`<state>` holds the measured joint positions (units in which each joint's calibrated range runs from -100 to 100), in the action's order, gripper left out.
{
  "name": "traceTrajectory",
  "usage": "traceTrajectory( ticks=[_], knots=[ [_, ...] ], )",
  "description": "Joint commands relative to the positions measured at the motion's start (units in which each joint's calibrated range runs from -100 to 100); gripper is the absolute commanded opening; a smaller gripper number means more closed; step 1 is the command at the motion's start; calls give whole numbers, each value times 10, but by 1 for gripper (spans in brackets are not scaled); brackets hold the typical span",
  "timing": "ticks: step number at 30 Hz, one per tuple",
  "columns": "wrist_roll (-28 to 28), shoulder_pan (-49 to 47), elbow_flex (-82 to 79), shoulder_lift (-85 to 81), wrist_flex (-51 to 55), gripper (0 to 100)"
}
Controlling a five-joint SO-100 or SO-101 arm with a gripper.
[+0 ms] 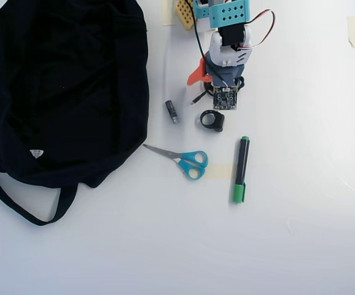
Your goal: Put the cable into the black bag
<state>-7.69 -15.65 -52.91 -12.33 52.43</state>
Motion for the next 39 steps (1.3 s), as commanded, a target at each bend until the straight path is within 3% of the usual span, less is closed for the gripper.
traceTrajectory(
  ticks=[1, 12, 29, 39],
  knots=[
    [0, -4, -2, 5, -8, 31],
    [4, -8, -3, 5, -8, 3],
    [14, -30, 70, -14, -1, 2],
    [9, -26, 90, -152, 67, 2]
  ],
)
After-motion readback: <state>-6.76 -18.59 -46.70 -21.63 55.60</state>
